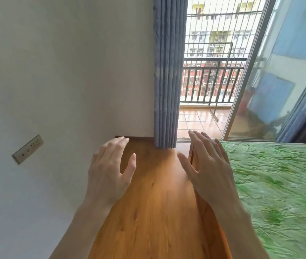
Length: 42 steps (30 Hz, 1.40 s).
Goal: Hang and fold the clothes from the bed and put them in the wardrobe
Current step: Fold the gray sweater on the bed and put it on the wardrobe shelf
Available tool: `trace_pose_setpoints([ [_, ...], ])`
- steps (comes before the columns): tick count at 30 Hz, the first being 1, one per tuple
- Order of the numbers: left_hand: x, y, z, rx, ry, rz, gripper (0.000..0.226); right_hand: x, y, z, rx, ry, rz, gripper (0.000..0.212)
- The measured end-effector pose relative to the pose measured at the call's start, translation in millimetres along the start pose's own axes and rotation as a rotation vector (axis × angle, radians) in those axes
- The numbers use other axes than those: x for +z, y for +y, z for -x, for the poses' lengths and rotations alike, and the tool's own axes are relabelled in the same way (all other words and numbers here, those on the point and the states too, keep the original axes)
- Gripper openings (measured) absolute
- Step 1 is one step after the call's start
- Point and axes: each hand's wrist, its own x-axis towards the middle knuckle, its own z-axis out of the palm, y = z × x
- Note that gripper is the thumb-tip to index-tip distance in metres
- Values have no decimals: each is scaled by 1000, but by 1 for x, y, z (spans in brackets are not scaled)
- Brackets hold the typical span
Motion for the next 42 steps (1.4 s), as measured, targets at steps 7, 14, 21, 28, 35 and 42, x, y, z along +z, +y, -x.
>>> trace_pose_setpoints([
  [7,98,-34,-110,103,-10,50,52,84,48,-90,60,59,41,60],
  [14,196,-72,-251,176,-25,42,54,167,106,-210,106,29,65,63],
  [21,274,-105,-353,156,-13,78,55,233,148,-305,123,-16,130,63],
  [28,360,-130,-437,174,-62,139,56,297,202,-380,153,-37,210,64],
  [35,463,-164,-552,231,-108,179,54,369,260,-476,225,-80,274,61],
  [42,560,-180,-681,329,-173,286,55,429,313,-575,404,-14,299,65],
])
